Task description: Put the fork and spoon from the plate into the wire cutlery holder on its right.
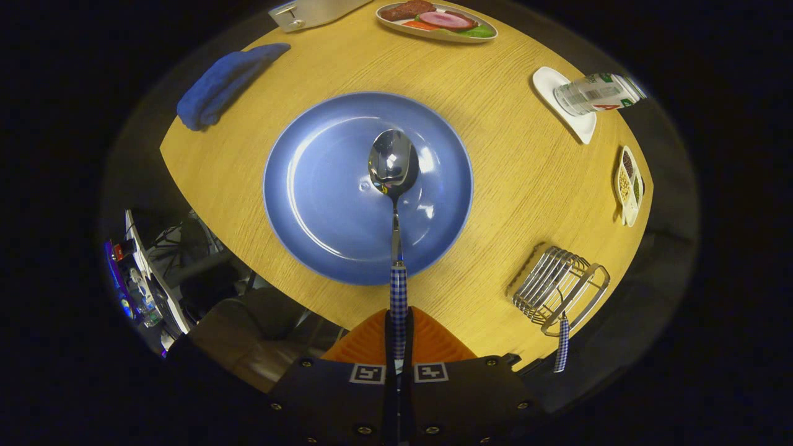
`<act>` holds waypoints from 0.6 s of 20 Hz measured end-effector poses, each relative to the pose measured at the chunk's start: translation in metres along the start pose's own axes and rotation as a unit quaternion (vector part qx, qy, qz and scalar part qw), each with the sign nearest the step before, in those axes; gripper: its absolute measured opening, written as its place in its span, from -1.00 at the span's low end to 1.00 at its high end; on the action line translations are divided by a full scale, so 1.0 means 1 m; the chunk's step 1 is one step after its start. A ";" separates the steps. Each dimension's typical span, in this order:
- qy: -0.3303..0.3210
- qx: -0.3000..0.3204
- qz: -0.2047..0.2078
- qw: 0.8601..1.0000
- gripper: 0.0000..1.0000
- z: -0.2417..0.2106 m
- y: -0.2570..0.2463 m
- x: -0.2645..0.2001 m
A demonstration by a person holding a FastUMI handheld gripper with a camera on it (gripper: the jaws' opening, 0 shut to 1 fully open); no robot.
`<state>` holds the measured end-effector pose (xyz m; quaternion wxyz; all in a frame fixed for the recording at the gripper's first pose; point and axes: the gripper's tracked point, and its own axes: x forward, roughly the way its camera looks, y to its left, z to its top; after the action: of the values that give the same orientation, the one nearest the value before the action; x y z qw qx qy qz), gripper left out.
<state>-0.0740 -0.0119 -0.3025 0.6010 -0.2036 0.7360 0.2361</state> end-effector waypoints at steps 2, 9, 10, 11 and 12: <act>-0.003 0.001 -0.002 1.000 -0.95 -0.009 -0.008 -0.009; -0.005 0.025 -0.024 0.999 -0.95 -0.043 -0.052 -0.034; -0.005 0.030 -0.026 0.999 -0.95 -0.048 -0.056 -0.036; -0.006 0.033 -0.026 0.999 -0.95 -0.050 -0.059 -0.037; -0.006 0.037 -0.025 0.999 -0.95 -0.053 -0.062 -0.038</act>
<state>-0.0725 -0.0924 -0.2632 0.6178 -0.1978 0.7356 0.1950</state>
